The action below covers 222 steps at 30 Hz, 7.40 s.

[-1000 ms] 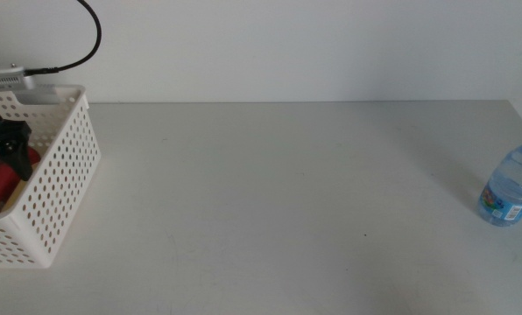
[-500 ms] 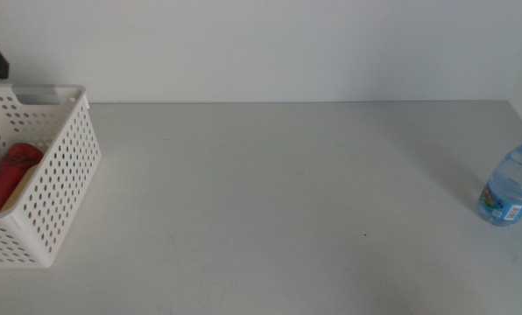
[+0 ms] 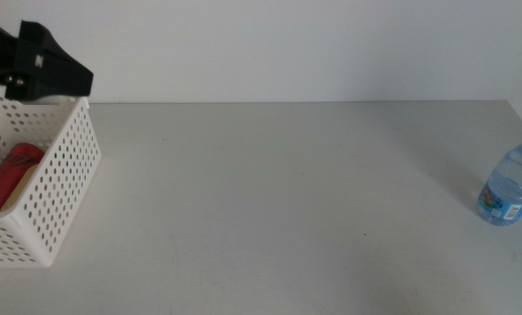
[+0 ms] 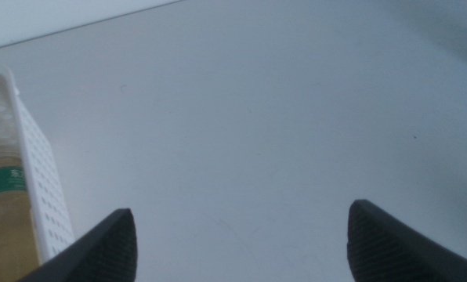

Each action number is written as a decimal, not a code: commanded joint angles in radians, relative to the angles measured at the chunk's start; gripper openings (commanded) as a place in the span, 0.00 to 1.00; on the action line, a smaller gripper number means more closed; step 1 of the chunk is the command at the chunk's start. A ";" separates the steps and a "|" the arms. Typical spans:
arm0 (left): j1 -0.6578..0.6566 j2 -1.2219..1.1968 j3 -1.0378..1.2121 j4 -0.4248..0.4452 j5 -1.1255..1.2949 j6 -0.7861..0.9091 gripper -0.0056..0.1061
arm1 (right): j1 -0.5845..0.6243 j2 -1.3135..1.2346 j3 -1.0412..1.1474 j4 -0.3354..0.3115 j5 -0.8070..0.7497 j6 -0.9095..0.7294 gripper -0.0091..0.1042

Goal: Use arms to grab the bottles and put them into the dustbin to the left of the table.

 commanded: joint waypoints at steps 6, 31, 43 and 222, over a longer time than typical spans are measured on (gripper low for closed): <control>-0.244 -0.222 0.202 0.042 -0.231 0.015 0.85 | -0.007 -0.022 -0.009 -0.006 -0.075 -0.012 0.77; -0.462 -0.612 0.614 0.330 -0.560 -0.281 0.85 | -0.007 -0.022 -0.009 -0.006 -0.075 -0.012 0.77; -0.462 -0.612 0.614 0.296 -0.566 -0.286 0.85 | -0.007 -0.022 -0.009 -0.006 -0.075 -0.012 0.77; -0.462 -0.611 0.614 0.297 -0.571 -0.283 0.85 | 0.512 1.916 -1.294 -1.026 -0.769 0.895 0.73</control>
